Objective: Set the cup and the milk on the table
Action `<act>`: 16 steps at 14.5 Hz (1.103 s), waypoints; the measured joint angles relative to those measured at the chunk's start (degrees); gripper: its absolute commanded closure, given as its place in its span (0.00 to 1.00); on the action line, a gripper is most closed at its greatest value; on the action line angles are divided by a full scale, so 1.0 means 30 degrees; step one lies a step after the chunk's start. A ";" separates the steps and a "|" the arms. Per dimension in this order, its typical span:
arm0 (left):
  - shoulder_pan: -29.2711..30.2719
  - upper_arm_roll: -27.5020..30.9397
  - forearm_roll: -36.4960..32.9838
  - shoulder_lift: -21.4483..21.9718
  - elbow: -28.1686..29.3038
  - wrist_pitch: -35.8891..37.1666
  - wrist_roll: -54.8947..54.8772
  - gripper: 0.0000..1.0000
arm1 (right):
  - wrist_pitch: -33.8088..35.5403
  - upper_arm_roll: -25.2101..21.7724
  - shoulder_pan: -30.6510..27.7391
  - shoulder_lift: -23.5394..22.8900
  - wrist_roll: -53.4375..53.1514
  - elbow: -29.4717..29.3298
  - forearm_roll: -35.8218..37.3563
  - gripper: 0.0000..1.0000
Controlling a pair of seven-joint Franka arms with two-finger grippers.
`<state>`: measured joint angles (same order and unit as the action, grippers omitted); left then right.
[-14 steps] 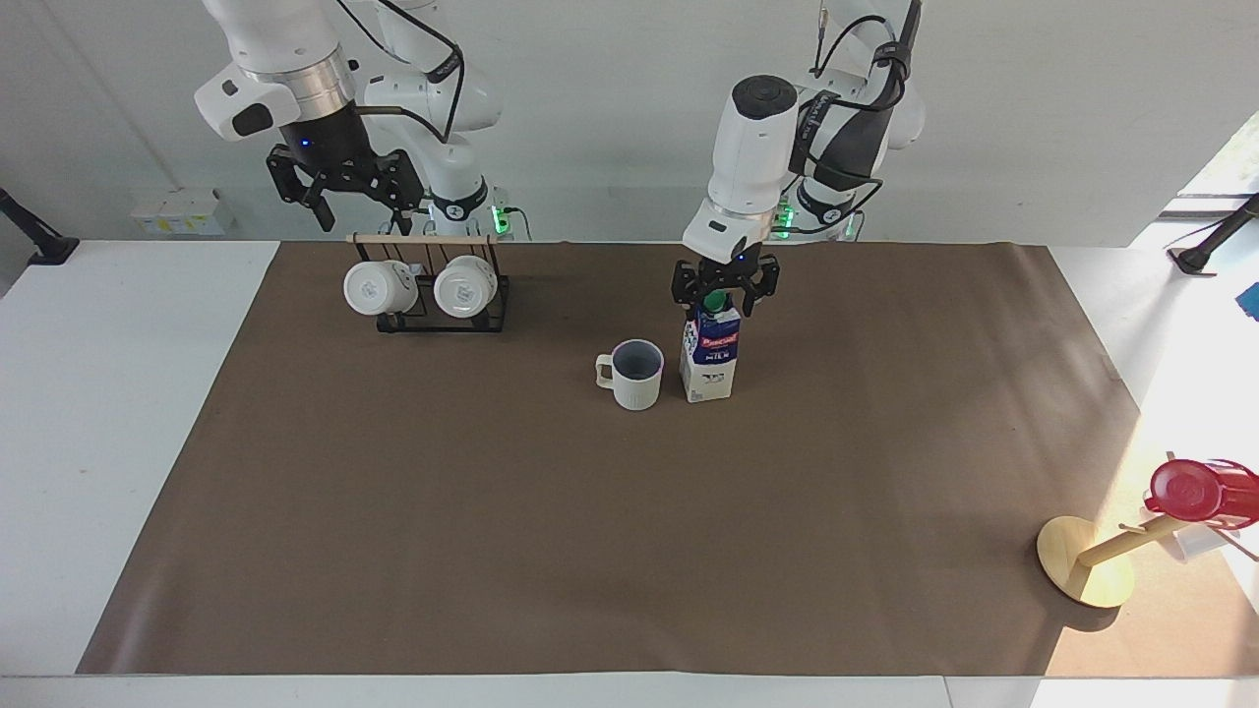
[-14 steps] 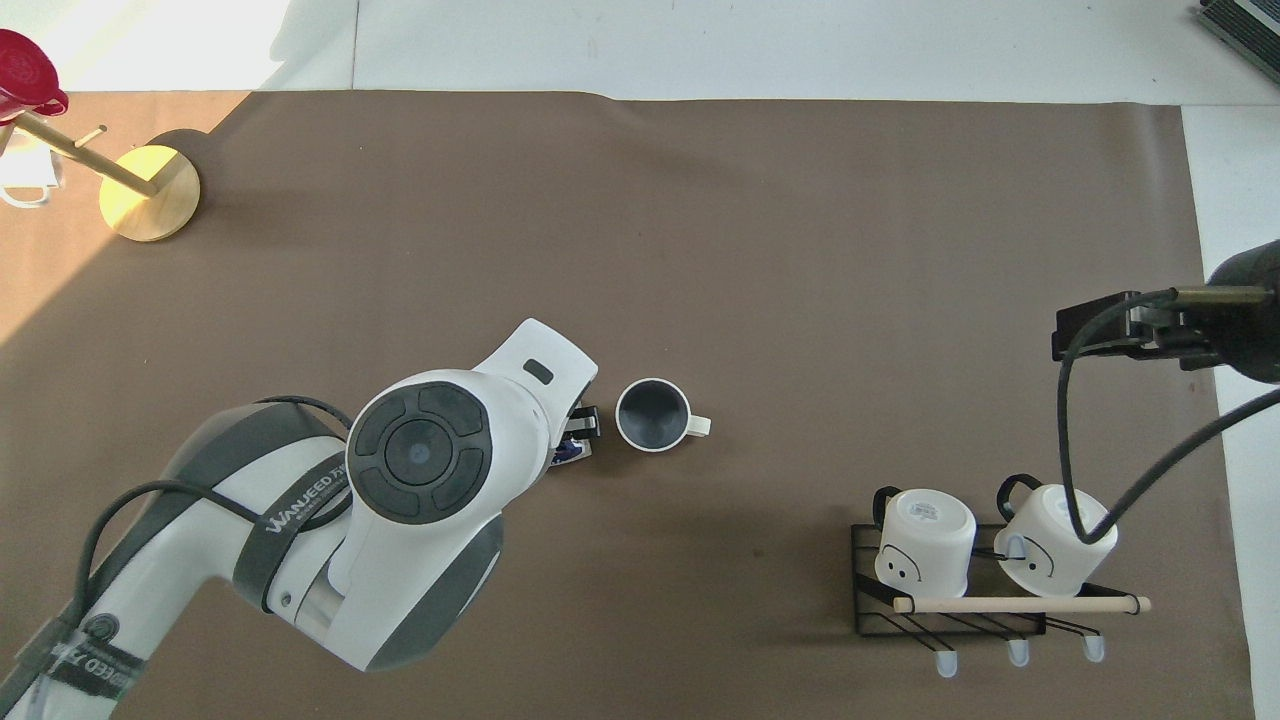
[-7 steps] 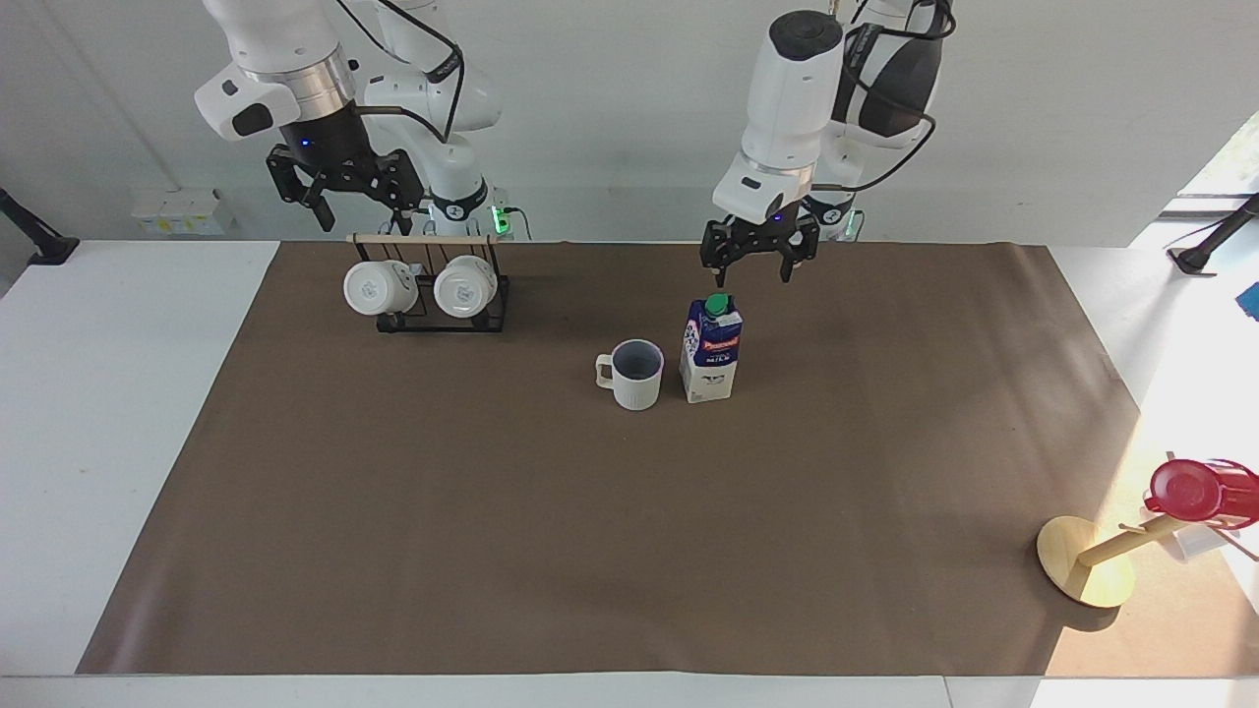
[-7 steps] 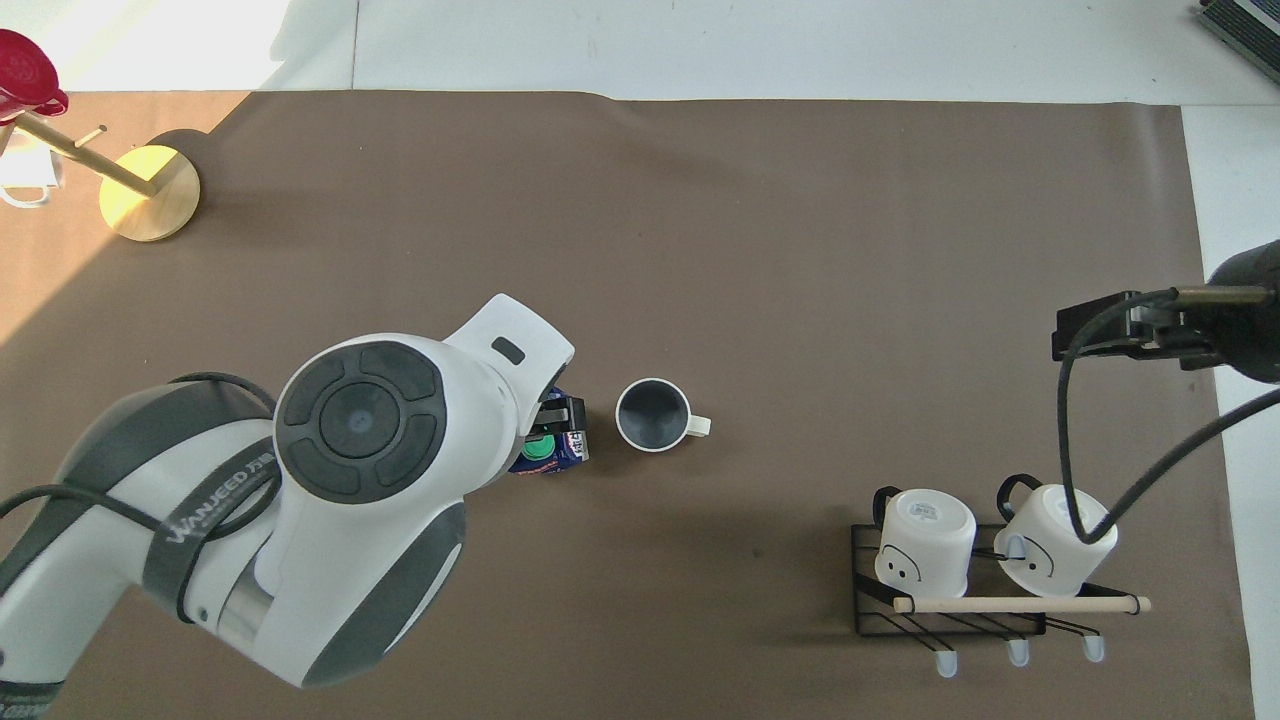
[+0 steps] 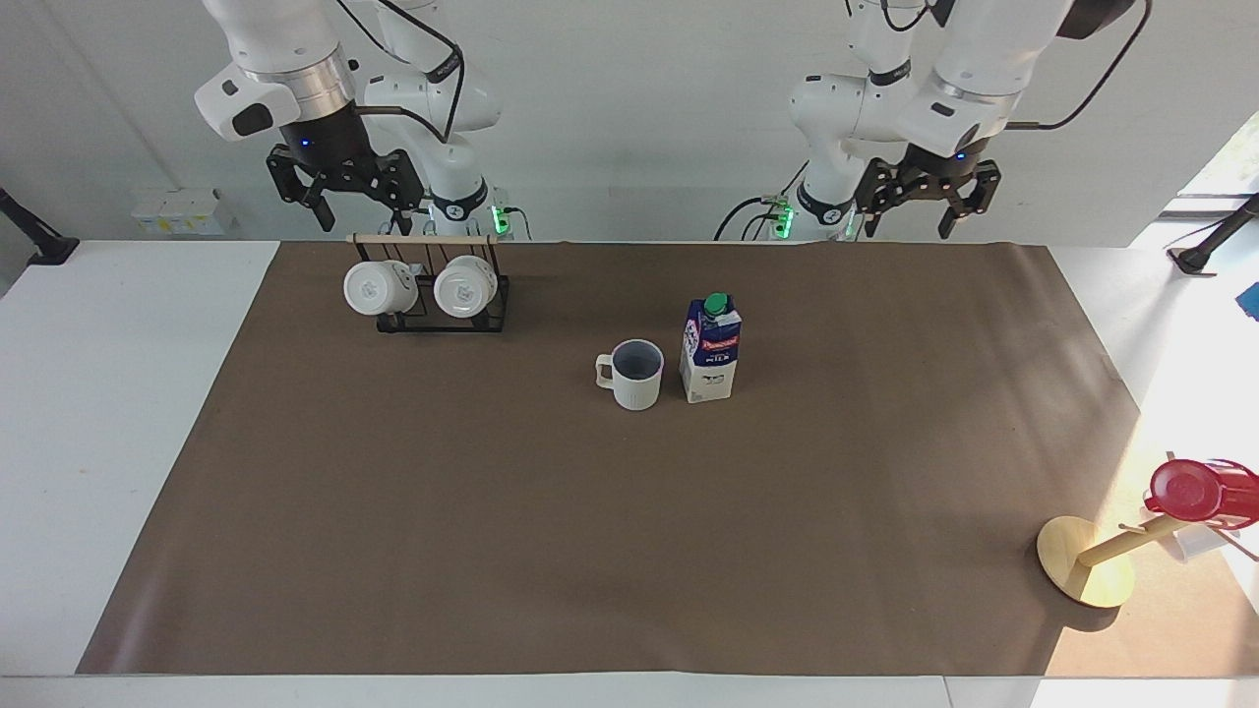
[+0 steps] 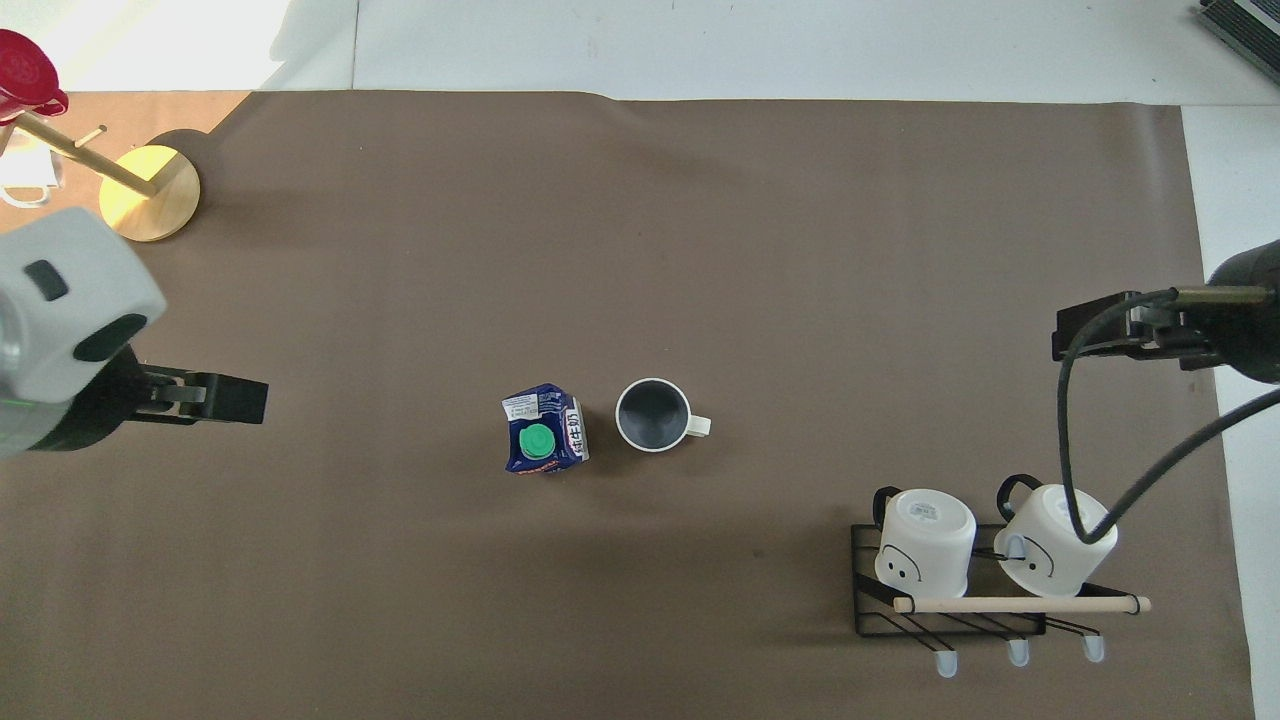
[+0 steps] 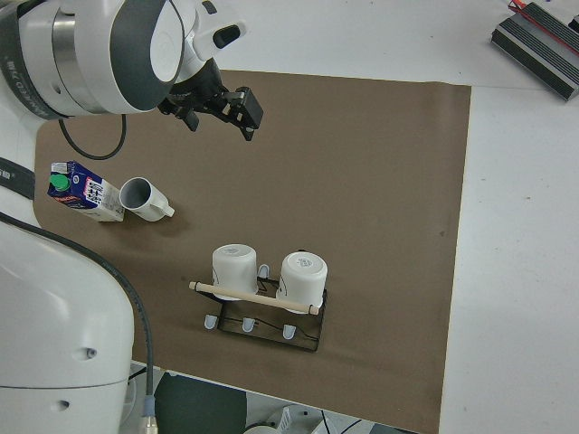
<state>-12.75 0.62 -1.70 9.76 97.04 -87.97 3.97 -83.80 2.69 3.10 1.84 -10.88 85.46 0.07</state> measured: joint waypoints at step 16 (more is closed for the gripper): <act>0.2184 -0.0044 0.1009 -0.0047 -0.0918 0.1687 -0.2473 0.00 | 0.0000 -0.0086 -0.0083 0.0000 -0.0008 0.0000 0.0000 0.00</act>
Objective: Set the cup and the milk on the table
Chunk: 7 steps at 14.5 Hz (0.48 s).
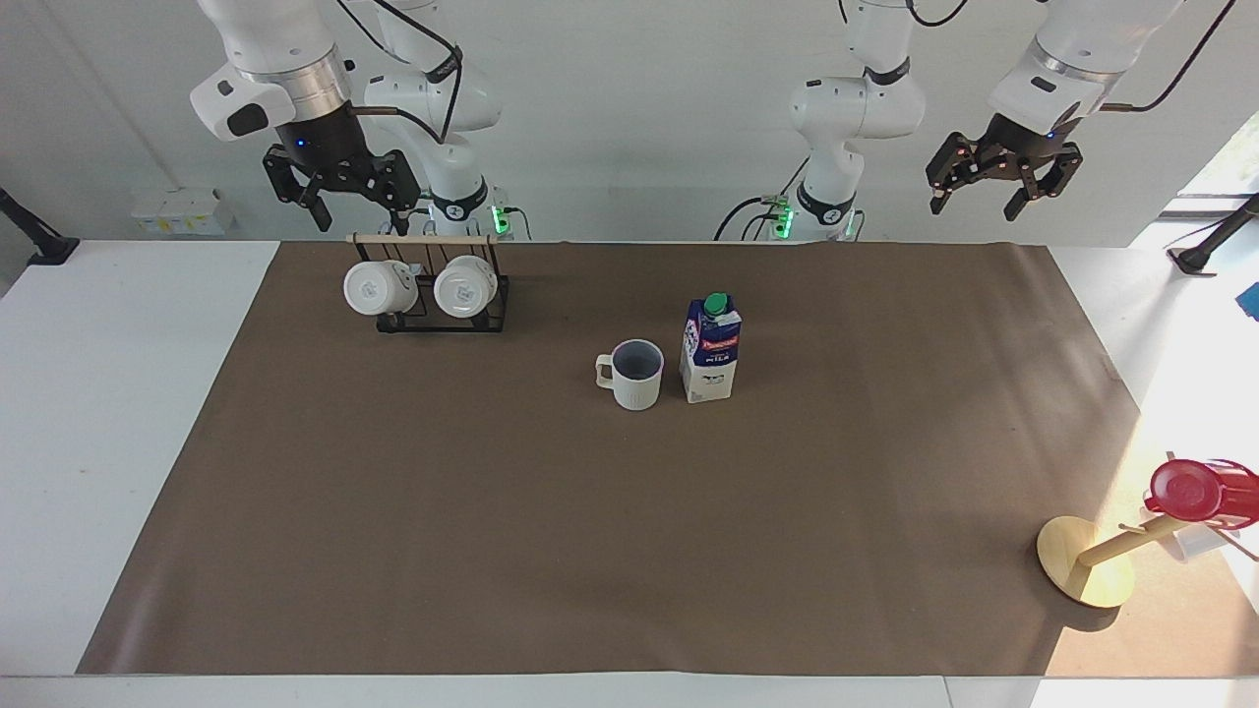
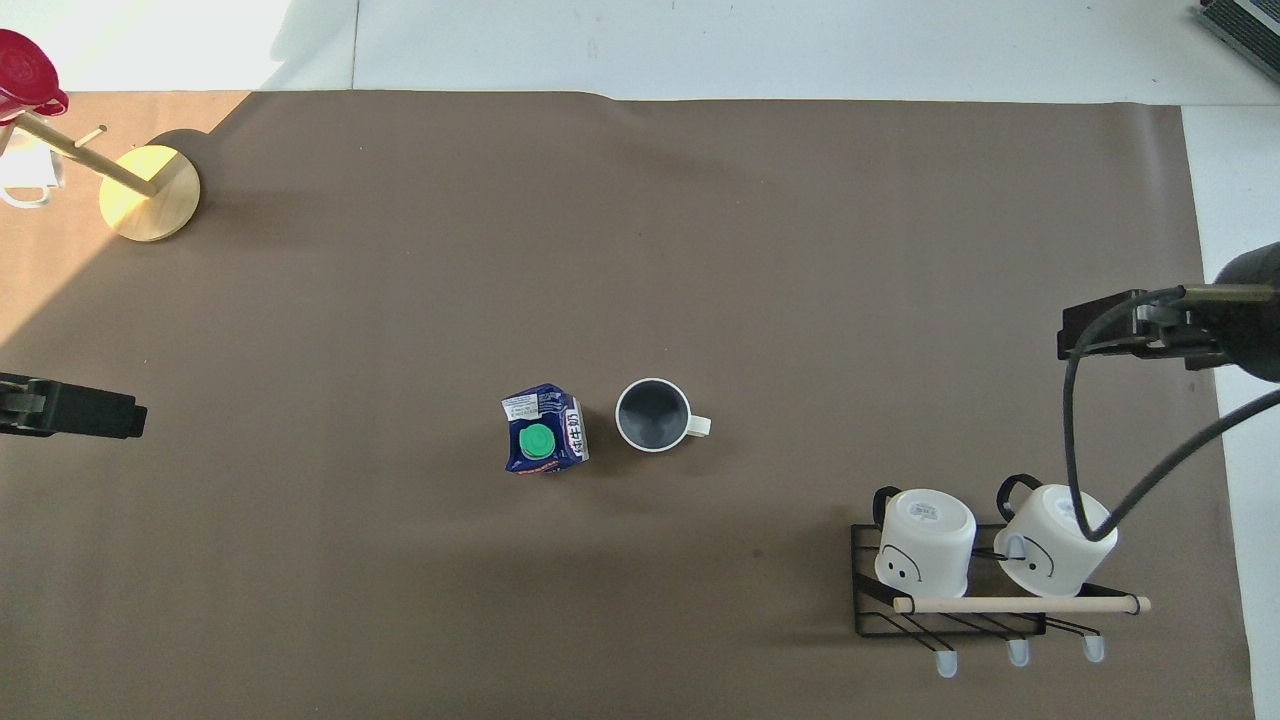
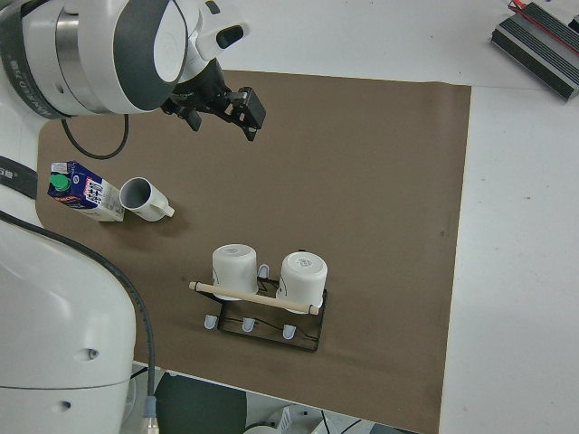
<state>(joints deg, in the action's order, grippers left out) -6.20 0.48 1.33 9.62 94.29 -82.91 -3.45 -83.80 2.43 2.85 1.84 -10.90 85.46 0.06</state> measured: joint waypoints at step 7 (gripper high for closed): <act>0.0000 -0.0058 0.0016 0.0000 -0.0034 0.0002 0.0001 0.00 | 0.0000 -0.0247 -0.0351 0.0000 0.0000 0.0011 0.0000 0.00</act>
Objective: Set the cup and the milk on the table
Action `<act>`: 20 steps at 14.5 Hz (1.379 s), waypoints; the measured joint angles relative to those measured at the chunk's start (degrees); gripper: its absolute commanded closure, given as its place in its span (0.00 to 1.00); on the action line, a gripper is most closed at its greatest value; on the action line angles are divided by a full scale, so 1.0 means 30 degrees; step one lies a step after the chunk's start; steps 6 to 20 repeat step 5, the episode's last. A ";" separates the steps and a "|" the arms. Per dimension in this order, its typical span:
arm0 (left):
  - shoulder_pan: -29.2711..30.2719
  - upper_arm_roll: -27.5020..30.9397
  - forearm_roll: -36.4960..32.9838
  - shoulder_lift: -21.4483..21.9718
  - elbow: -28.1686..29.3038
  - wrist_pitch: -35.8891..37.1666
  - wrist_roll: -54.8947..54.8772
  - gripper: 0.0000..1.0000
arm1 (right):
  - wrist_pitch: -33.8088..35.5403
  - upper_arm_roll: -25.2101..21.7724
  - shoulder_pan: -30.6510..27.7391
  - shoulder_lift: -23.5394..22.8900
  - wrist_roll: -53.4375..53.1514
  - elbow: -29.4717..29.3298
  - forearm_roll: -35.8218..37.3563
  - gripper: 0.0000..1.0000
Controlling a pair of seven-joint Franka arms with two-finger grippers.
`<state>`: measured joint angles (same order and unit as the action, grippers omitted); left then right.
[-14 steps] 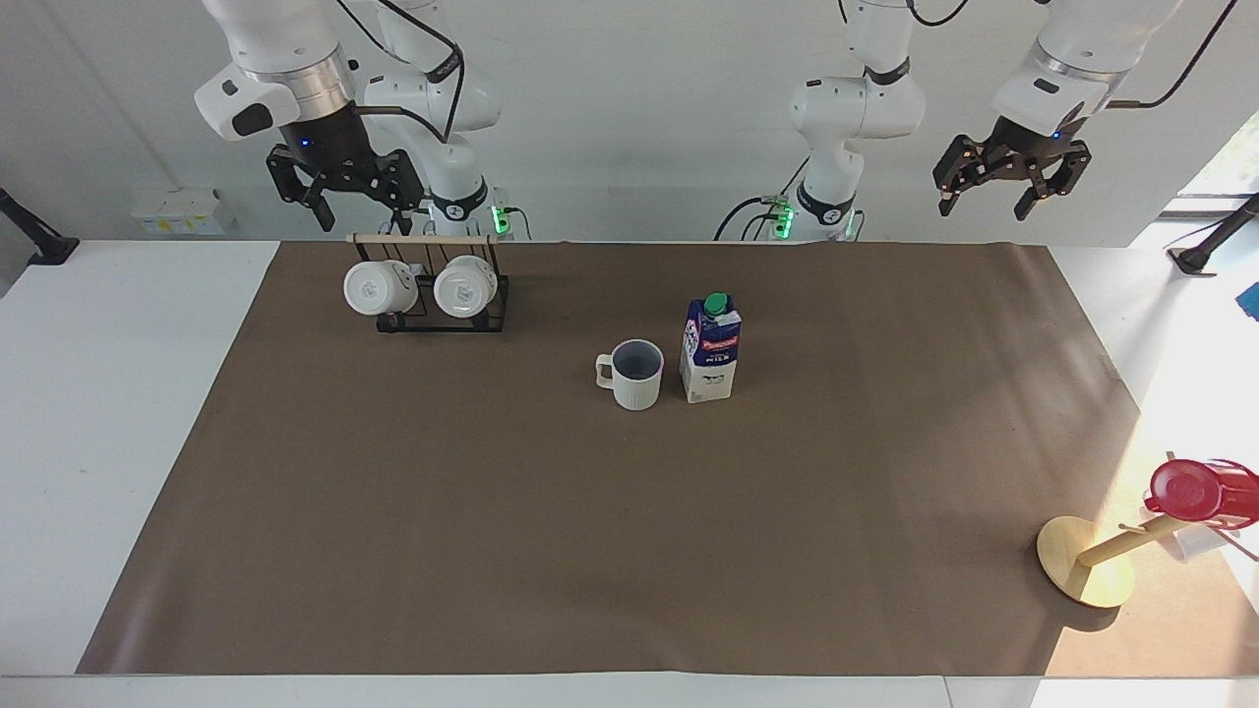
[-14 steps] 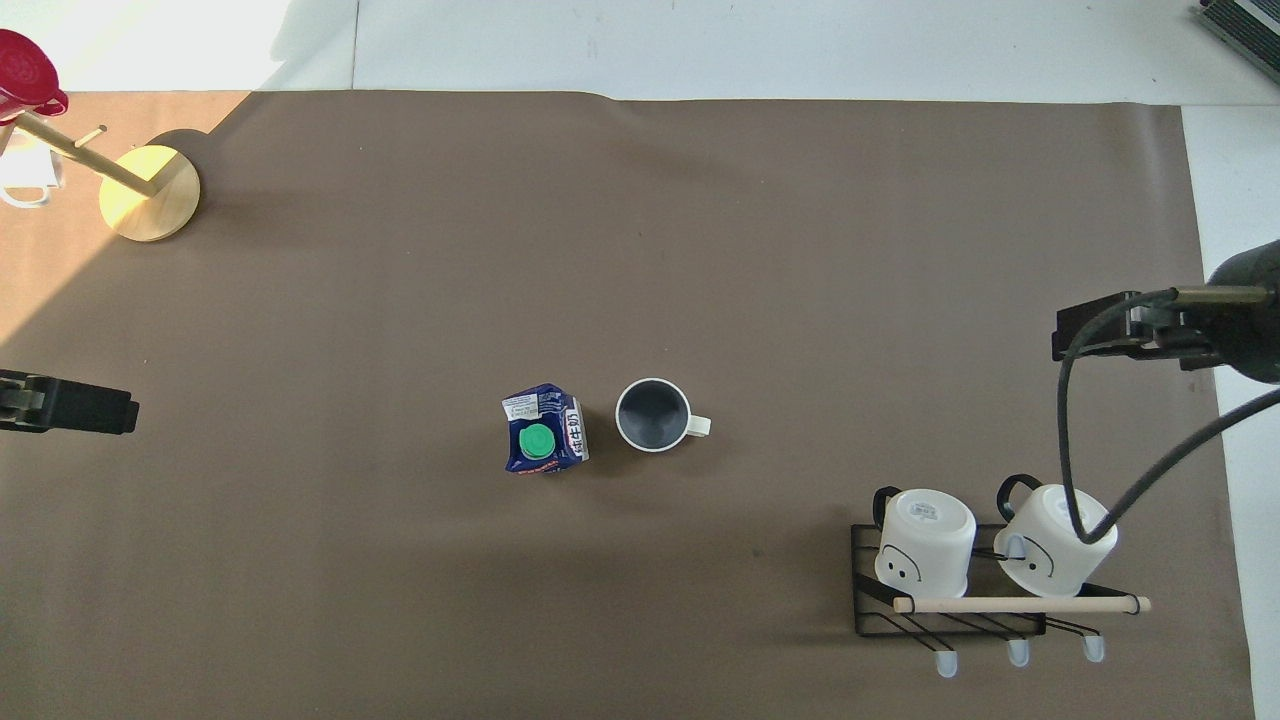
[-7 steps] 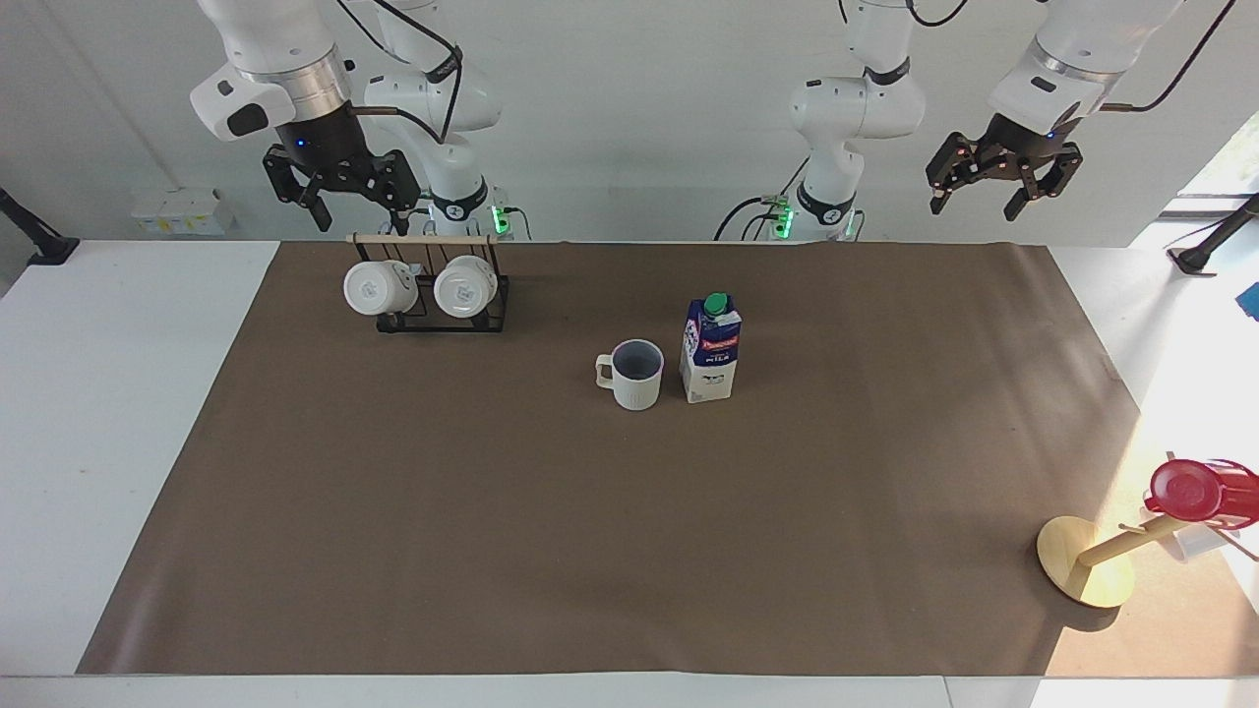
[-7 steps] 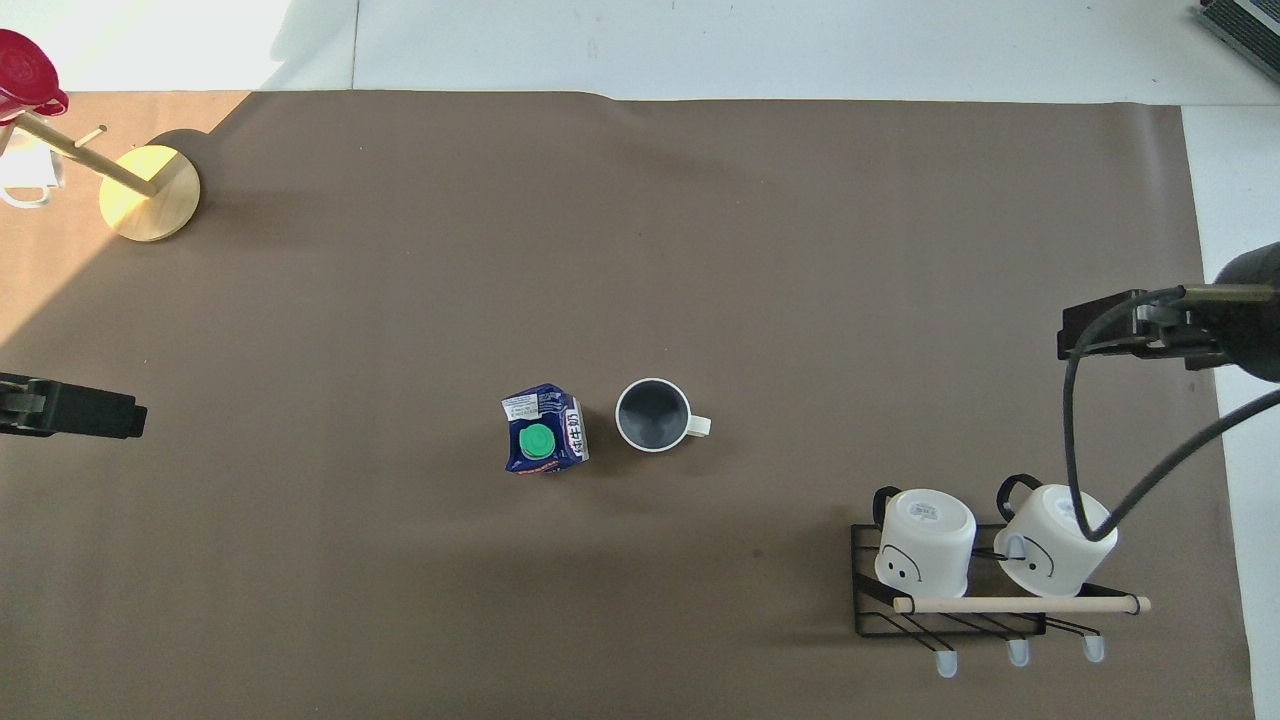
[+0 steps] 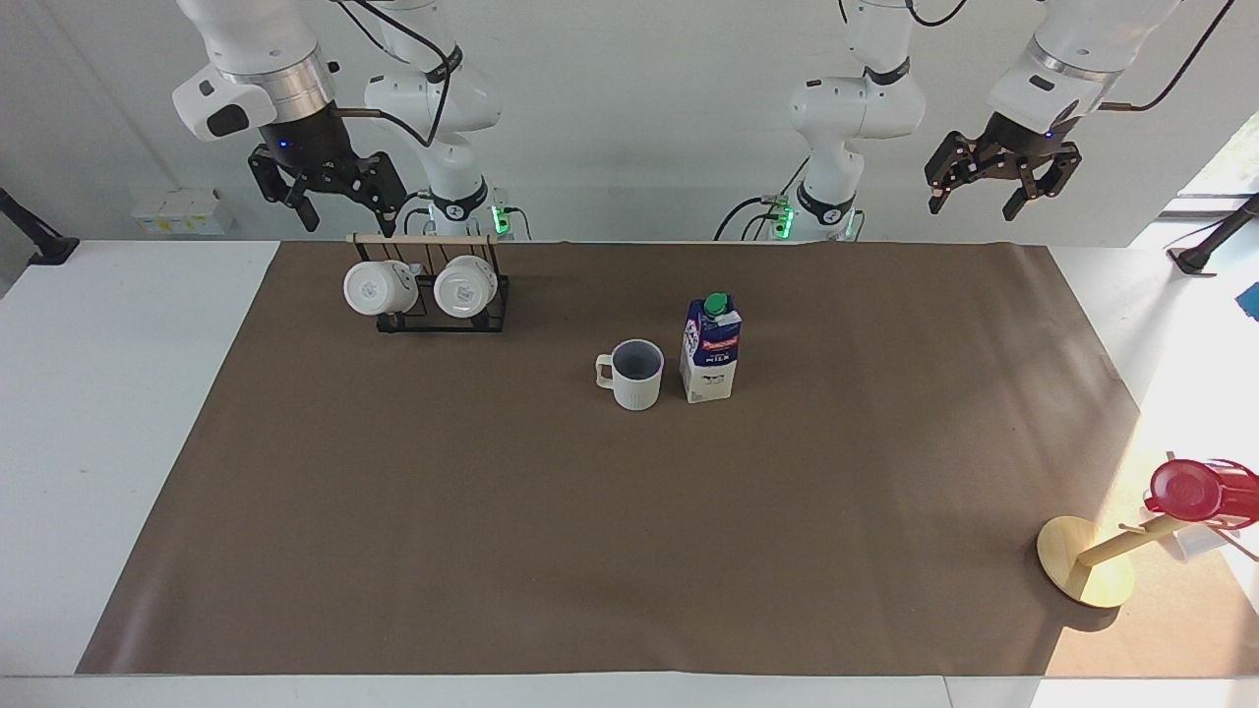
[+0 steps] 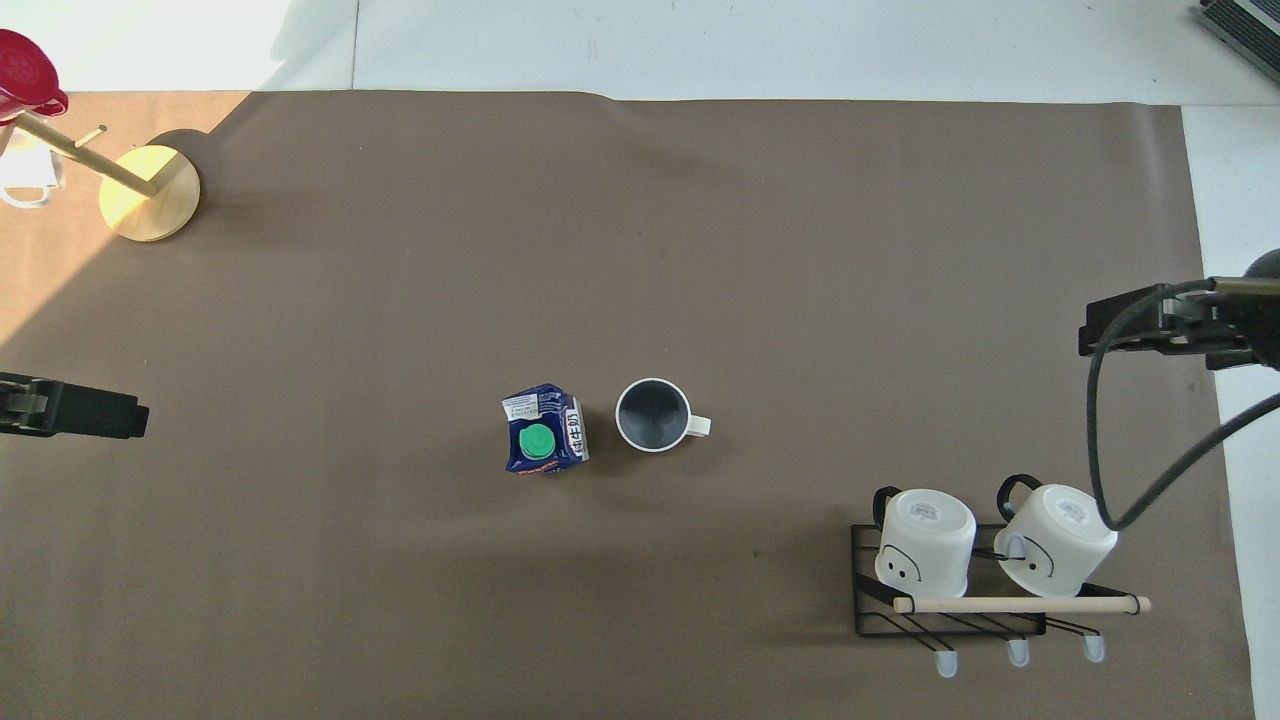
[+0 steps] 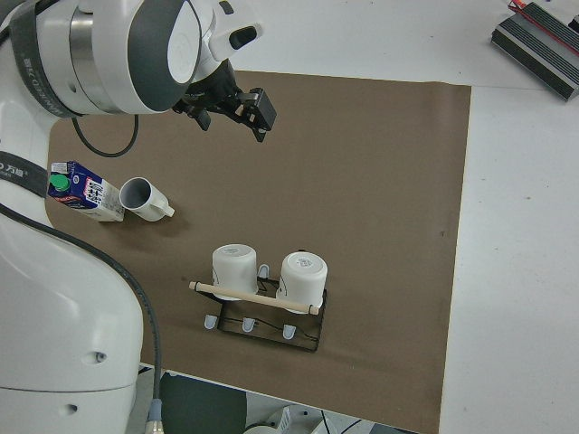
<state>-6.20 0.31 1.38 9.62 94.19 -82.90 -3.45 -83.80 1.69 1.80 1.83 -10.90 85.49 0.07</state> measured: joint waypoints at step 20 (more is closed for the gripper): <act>0.0023 0.0008 0.0000 0.0000 -0.0005 0.0008 0.0001 0.00 | 0.0167 -0.0010 -0.0021 0.0000 0.0000 0.0008 0.0000 0.00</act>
